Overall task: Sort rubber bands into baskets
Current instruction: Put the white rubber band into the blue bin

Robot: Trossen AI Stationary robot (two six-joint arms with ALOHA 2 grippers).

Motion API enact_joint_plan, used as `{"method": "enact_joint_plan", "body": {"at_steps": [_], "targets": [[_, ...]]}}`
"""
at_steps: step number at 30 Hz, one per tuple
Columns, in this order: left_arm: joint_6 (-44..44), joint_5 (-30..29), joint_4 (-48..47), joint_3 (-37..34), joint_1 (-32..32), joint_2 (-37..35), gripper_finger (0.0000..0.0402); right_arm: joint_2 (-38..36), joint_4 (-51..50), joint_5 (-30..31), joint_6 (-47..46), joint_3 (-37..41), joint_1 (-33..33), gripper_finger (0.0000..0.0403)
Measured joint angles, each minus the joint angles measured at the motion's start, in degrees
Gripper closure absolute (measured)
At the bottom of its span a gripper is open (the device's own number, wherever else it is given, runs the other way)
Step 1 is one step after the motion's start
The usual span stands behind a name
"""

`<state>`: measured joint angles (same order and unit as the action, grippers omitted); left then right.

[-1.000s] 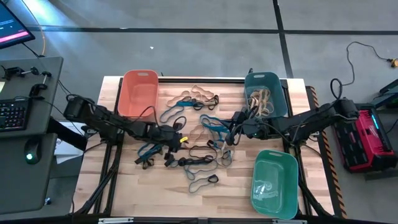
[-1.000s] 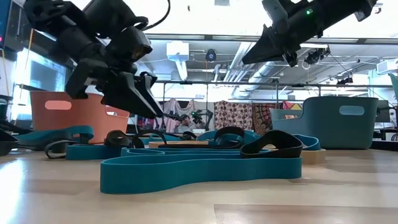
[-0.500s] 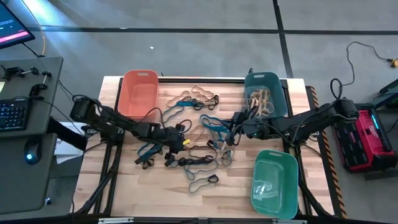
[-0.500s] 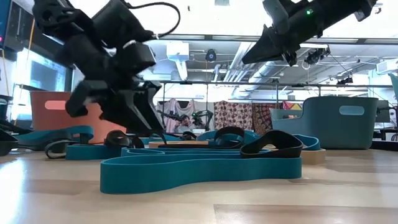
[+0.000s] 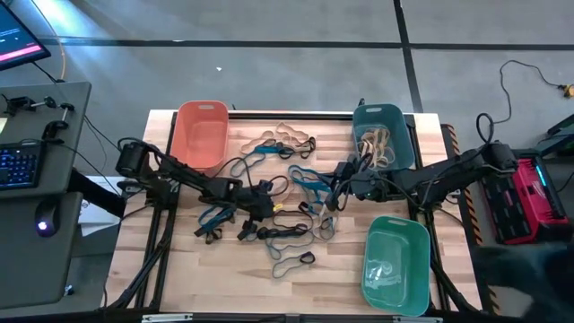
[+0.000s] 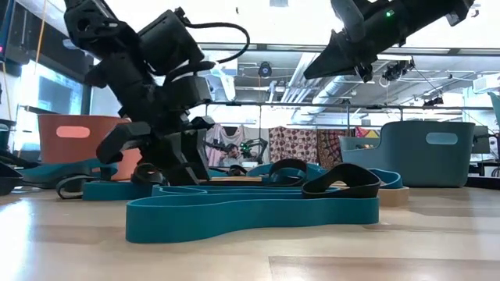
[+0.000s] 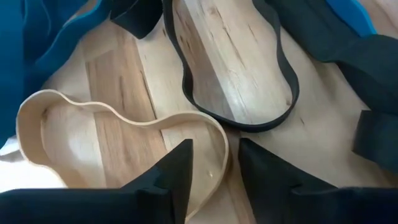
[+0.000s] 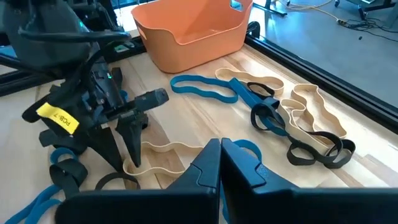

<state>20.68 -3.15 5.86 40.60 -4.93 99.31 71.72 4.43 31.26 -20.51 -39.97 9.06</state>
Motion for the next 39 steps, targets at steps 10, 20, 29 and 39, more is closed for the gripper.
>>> {"method": "enact_joint_plan", "body": {"at_steps": [10,20,29,39], "targets": [[-1.56,-0.94,-1.06,-0.31,0.09,-6.20,0.0394,1.76,0.27,-3.03,3.85,0.00,0.00,0.0394],[-16.71,0.97,3.06,-0.25,1.67,-18.82,0.0399,11.71,10.03,-4.46,7.31,0.00,1.66,0.0266],[-22.65,0.98,12.33,-0.22,5.23,-20.77,0.0401,25.30,39.10,1.05,15.77,-0.27,4.53,0.0153],[-23.31,1.22,15.00,-0.22,5.81,-20.46,0.0401,35.60,41.69,11.28,18.26,-10.78,4.46,0.0120]]}}
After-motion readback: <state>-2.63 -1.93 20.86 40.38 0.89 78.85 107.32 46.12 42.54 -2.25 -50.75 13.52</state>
